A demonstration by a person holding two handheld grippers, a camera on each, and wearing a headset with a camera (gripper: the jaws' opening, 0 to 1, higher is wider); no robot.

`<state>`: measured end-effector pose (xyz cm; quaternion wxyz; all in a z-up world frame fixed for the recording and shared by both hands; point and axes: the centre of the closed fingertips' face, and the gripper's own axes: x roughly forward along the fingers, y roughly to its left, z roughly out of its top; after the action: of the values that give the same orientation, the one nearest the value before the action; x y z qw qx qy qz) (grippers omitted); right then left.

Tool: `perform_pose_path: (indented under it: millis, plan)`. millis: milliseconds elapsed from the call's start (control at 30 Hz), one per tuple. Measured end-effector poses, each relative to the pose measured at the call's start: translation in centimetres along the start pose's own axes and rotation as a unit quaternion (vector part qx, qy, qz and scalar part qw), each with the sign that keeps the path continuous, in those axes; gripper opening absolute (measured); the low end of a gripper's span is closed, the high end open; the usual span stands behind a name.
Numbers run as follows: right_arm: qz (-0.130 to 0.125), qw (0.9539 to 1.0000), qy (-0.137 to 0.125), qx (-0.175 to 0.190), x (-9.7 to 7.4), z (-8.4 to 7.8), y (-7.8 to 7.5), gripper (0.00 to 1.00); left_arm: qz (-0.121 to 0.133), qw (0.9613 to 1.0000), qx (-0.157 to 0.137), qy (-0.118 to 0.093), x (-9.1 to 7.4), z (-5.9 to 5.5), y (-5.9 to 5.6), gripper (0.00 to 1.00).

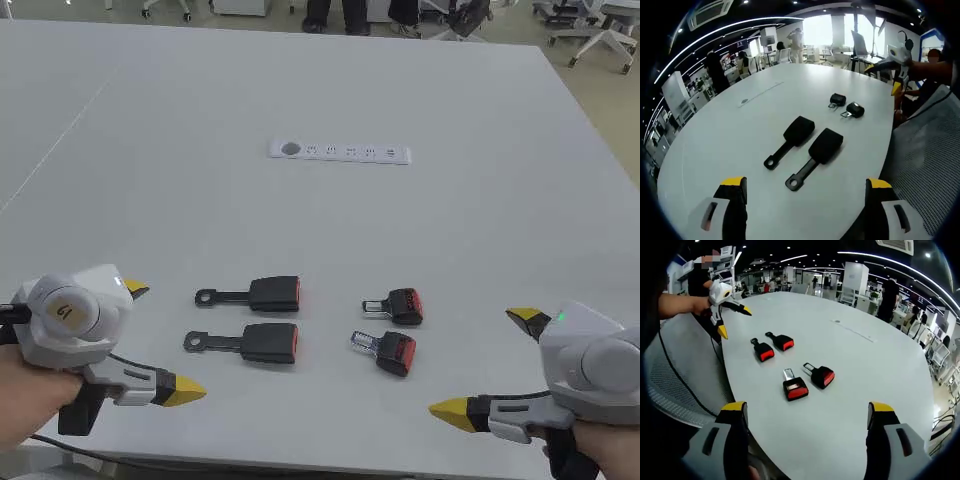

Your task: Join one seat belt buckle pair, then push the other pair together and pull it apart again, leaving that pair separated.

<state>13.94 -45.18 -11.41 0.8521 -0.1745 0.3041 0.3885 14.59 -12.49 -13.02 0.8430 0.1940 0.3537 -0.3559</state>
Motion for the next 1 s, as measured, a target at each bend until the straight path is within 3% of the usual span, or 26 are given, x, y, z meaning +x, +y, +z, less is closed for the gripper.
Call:
perform_pose_path:
  millis: [1000]
  plan:
    - [-0.005, 1.0, -0.003, 0.003, -0.3, 0.2, -0.5, 0.97, -0.001, 1.0, -0.005, -0.001, 0.0, 0.1, -0.1, 1.0]
